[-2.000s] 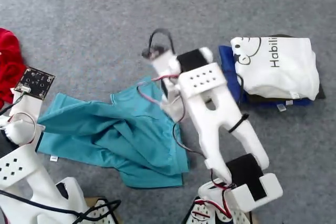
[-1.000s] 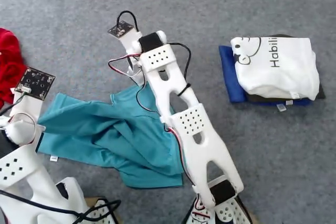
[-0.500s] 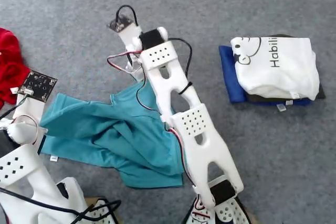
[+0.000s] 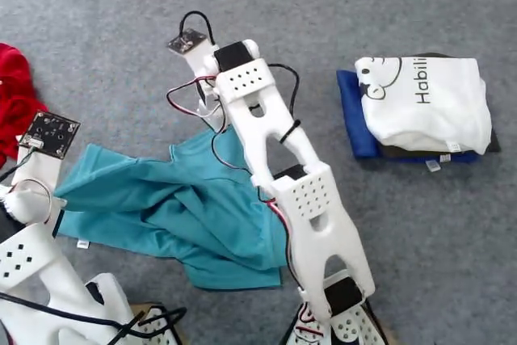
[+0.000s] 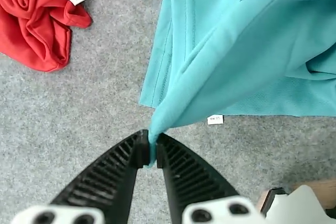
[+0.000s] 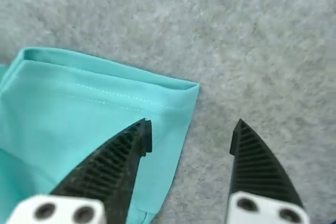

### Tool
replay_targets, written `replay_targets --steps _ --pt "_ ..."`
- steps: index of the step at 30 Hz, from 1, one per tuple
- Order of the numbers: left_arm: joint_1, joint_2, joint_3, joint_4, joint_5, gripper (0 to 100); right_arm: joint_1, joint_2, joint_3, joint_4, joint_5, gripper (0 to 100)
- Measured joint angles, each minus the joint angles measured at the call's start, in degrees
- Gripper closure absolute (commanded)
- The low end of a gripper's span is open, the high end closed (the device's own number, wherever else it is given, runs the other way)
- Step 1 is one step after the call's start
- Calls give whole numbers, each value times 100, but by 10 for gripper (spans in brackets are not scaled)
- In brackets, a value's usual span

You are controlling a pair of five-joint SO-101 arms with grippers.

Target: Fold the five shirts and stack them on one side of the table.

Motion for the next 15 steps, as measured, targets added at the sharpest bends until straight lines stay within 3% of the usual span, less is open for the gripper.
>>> replay_targets --steps 15 --pt "-53 0 0 0 0 971 0 1240 -1029 0 -9 749"
